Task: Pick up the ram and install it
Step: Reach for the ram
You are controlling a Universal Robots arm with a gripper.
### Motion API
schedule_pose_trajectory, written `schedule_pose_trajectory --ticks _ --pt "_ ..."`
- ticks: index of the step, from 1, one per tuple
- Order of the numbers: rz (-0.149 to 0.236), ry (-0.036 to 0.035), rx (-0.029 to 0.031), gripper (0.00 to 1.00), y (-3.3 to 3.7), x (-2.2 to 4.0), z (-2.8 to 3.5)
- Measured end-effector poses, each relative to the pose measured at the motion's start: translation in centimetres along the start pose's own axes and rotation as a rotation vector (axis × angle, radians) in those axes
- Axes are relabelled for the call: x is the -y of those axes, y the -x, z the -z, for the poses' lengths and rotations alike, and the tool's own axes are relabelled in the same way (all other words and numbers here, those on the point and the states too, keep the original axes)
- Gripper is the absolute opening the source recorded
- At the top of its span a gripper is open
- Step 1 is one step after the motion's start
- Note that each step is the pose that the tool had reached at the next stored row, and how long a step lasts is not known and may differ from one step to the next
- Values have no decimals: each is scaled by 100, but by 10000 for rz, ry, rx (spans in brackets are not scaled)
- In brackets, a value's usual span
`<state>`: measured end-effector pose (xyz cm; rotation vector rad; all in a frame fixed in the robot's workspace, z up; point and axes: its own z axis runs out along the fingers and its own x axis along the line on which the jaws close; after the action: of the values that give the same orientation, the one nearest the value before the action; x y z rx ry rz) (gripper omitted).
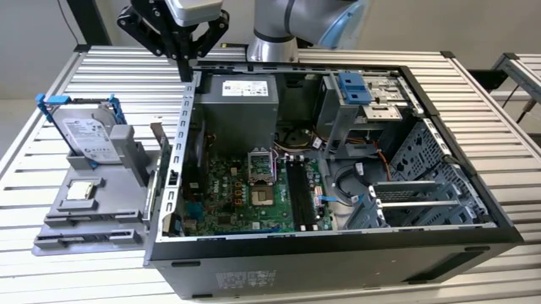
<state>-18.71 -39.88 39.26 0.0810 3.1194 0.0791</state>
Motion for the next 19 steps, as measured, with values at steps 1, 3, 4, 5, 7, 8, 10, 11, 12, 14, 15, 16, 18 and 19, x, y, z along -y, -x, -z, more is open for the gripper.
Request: schedule_pose_trajectory --ticks 1,3,4,5,7,8,10,11,12,14,15,16,18,19 --pt "0 0 0 0 -21 1 0" --pt "0 0 0 0 -64 3 1" --pt "1 0 0 0 -86 4 2" --pt "1 0 0 0 -108 6 2" --pt "1 0 0 0 -150 8 3" --pt "1 0 0 0 -173 9 4" --pt "0 0 0 0 -218 11 5" --pt "0 0 -1 0 -241 12 5" --pt "0 0 0 0 -264 14 6" --pt "0 0 -1 0 -308 16 7" --pt "1 0 -1 0 -331 17 7" --pt "0 0 0 0 -354 18 8" --pt "0 0 0 0 -399 21 9" --pt "1 0 -1 0 -424 22 9"
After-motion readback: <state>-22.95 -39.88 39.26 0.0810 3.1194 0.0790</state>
